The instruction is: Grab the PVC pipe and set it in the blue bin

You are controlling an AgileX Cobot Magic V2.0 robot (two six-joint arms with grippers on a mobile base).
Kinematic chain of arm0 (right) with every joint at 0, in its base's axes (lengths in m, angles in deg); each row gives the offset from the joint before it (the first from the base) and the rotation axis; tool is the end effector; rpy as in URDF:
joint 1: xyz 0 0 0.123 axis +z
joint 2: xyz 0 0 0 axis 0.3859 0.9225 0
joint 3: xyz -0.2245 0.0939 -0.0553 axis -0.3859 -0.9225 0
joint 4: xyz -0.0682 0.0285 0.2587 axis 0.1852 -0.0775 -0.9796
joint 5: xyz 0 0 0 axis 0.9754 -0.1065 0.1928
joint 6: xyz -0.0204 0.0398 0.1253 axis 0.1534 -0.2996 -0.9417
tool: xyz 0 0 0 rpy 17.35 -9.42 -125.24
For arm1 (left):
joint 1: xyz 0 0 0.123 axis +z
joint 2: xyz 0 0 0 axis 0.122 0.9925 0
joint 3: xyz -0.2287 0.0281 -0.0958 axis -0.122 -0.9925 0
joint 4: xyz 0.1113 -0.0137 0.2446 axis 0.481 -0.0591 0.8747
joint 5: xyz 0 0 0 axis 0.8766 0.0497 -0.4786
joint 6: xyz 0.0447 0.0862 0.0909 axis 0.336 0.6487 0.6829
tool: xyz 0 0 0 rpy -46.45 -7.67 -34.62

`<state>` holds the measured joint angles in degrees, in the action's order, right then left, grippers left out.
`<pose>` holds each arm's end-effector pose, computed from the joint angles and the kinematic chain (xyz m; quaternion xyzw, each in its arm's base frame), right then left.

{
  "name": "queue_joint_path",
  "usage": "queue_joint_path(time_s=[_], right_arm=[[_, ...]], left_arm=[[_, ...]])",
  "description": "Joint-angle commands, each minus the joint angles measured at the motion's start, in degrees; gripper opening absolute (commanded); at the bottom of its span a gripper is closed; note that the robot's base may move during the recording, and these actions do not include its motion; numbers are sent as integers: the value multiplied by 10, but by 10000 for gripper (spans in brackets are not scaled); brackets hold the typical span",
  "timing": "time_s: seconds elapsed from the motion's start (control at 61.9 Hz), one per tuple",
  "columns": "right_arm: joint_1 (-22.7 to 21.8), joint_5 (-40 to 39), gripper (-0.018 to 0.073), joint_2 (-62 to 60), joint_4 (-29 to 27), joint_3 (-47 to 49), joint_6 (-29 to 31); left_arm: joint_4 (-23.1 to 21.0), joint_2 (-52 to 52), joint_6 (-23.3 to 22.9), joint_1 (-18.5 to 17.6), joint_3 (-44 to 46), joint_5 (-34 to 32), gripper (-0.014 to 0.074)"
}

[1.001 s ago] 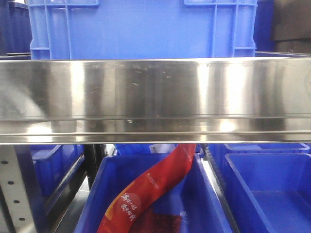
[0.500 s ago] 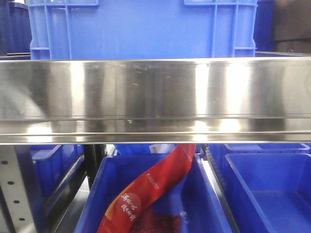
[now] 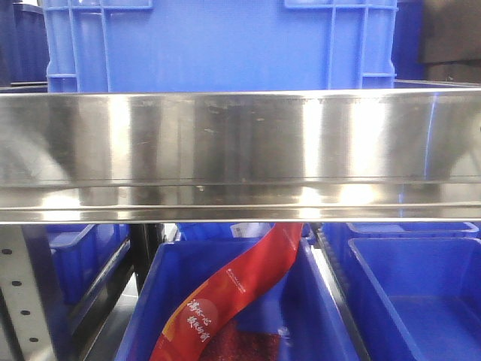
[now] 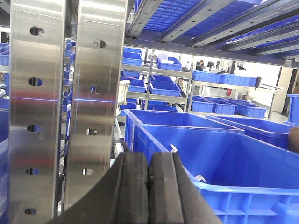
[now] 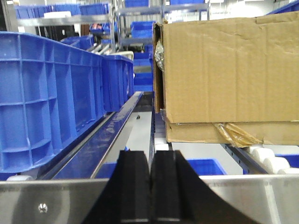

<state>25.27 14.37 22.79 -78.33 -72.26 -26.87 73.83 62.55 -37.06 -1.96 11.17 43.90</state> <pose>0.1508 0.0070 0.2292 0.0159 0.6739 0.0518 0.7368 0.1985 -0.0314 0.3705 0.0184 0.6450 -0.0975 0.7577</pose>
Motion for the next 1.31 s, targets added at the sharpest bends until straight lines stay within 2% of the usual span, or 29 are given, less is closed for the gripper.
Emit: queue_joint_path(time_s=[0.0,0.355,0.468,1.292], right_arm=[[-1,-17,-167,-11,-2,-15,5],[-1,-17,-167,-11,-2,-26,5],[-1,-2,-167,-11,23,-26,5],[-1,8,-167,-11,23,-26,5]], left_arm=[[-3,-3,1,3,0,-11,-111],[-3,-4,1,3,0,-11,-111],[-3,-4,1,3,0,-11,-111],[-3,-4,1,3,0,-11,-111]])
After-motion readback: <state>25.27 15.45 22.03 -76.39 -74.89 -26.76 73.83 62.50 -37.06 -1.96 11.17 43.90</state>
